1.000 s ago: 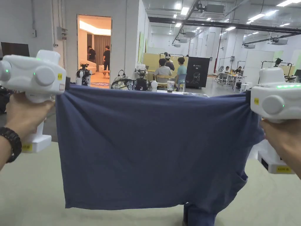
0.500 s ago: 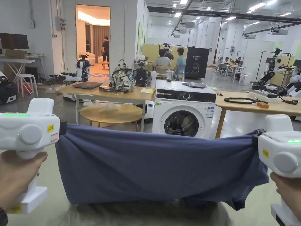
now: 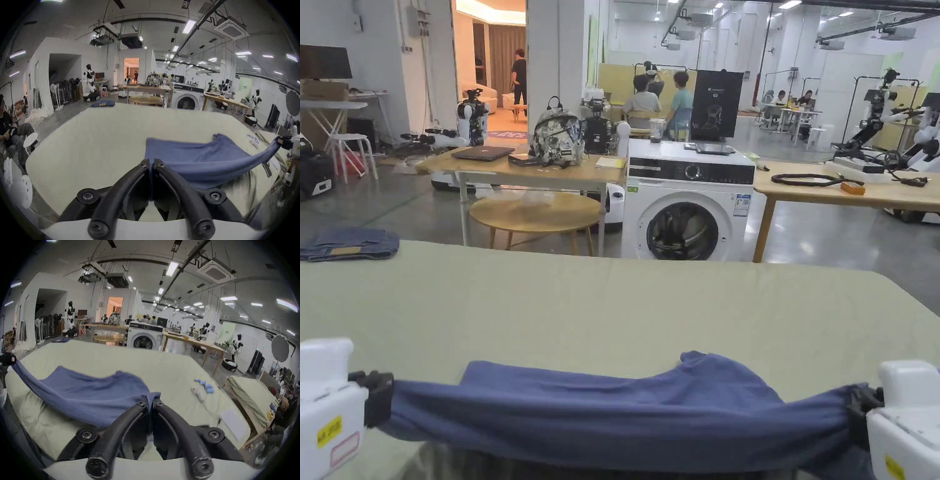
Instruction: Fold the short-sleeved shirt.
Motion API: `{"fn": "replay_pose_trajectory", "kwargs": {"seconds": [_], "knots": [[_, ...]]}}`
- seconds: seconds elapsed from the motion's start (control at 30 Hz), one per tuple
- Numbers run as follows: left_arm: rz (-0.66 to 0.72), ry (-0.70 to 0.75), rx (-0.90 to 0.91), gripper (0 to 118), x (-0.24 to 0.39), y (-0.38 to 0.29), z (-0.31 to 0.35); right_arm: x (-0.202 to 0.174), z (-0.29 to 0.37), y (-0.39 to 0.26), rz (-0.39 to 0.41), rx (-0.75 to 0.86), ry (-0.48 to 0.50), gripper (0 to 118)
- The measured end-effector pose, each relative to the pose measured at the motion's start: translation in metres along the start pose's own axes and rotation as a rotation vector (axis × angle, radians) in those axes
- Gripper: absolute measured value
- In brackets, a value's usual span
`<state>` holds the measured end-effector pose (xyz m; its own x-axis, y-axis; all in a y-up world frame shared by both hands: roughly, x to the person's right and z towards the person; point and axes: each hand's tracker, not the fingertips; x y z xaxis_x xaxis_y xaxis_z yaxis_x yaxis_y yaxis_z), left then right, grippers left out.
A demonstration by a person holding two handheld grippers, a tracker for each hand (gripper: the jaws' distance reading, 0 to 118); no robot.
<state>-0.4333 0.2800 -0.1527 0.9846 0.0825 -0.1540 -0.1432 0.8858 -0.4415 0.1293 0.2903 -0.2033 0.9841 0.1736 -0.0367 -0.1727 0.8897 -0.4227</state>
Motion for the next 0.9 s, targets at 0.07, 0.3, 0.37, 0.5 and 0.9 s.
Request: {"fn": "replay_pose_trajectory", "kwargs": {"seconds": [0.07, 0.3, 0.37, 0.5, 0.9], "knots": [[-0.001, 0.007, -0.036, 0, -0.002, -0.023, 0.004, -0.003, 0.002, -0.026, -0.010, -0.032, 0.005, 2], [-0.045, 0.011, -0.221, 0, -0.004, -0.091, -0.002, -0.015, 0.015, -0.094, 0.023, -0.215, 0.003, 2], [-0.055, 0.017, -0.293, 0, -0.006, -0.106, -0.010, -0.016, 0.009, -0.109, 0.025, -0.285, 0.023, 2], [-0.087, 0.028, -0.427, 0, -0.005, -0.130, -0.024, -0.017, -0.011, -0.138, 0.067, -0.433, 0.044, 3], [-0.101, 0.044, -0.522, 33, 0.000, -0.149, -0.033, -0.008, -0.033, -0.160, 0.040, -0.526, 0.009, 71]]}}
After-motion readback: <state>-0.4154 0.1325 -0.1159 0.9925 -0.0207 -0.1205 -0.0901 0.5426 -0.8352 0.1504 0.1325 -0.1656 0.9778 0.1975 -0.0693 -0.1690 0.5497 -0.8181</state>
